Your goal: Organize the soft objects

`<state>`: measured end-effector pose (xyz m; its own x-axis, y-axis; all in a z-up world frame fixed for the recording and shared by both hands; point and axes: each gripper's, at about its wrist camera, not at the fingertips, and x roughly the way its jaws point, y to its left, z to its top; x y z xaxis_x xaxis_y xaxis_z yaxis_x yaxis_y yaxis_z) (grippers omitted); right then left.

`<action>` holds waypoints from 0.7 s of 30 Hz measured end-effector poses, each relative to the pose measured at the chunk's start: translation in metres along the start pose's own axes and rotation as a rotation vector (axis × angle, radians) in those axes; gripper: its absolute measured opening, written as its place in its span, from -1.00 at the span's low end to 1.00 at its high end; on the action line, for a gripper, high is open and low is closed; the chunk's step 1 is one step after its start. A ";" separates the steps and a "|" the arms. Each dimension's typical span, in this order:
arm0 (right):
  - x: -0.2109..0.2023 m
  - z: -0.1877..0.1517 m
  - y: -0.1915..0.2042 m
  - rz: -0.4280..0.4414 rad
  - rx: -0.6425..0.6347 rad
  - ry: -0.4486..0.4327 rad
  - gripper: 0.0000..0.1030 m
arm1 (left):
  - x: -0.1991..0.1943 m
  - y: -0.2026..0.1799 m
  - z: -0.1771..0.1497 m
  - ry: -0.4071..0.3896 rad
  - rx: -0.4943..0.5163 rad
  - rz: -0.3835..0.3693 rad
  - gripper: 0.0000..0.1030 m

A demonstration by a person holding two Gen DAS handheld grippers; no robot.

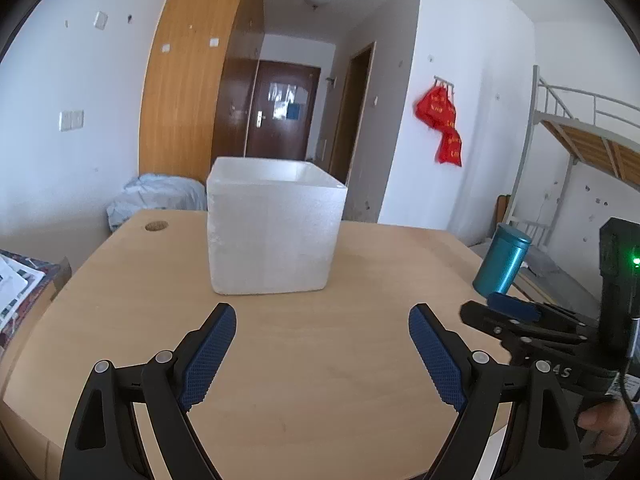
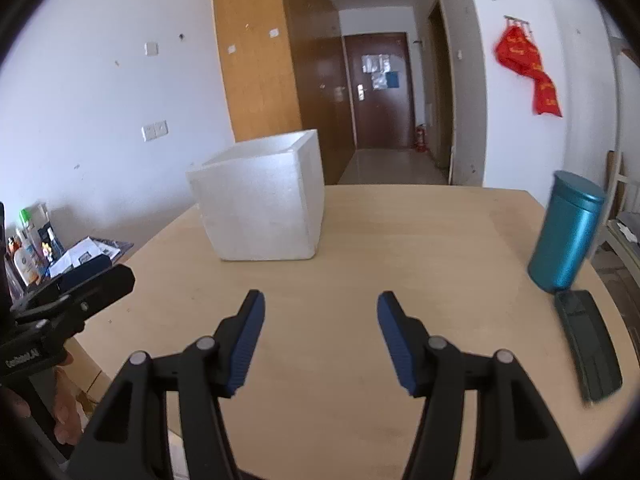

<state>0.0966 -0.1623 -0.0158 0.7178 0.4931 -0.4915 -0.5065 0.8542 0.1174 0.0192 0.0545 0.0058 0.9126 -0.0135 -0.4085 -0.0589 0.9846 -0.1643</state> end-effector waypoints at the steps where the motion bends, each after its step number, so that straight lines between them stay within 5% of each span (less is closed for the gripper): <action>1: -0.005 -0.002 0.001 -0.010 0.001 -0.010 0.27 | -0.002 -0.001 -0.001 -0.005 0.006 0.001 0.72; 8: -0.029 -0.010 0.009 -0.049 -0.006 -0.078 0.30 | -0.019 -0.002 -0.008 -0.041 0.026 -0.008 0.72; 12: -0.044 -0.013 0.015 -0.081 -0.001 -0.139 0.67 | -0.031 0.000 -0.014 -0.066 0.018 -0.004 0.72; 21: -0.082 -0.024 0.023 -0.131 -0.029 -0.294 0.89 | -0.079 -0.011 -0.026 -0.246 0.038 0.044 0.89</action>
<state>0.0145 -0.1874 0.0068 0.8828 0.4096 -0.2301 -0.4113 0.9105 0.0431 -0.0632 0.0406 0.0164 0.9807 0.0675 -0.1834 -0.0898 0.9892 -0.1157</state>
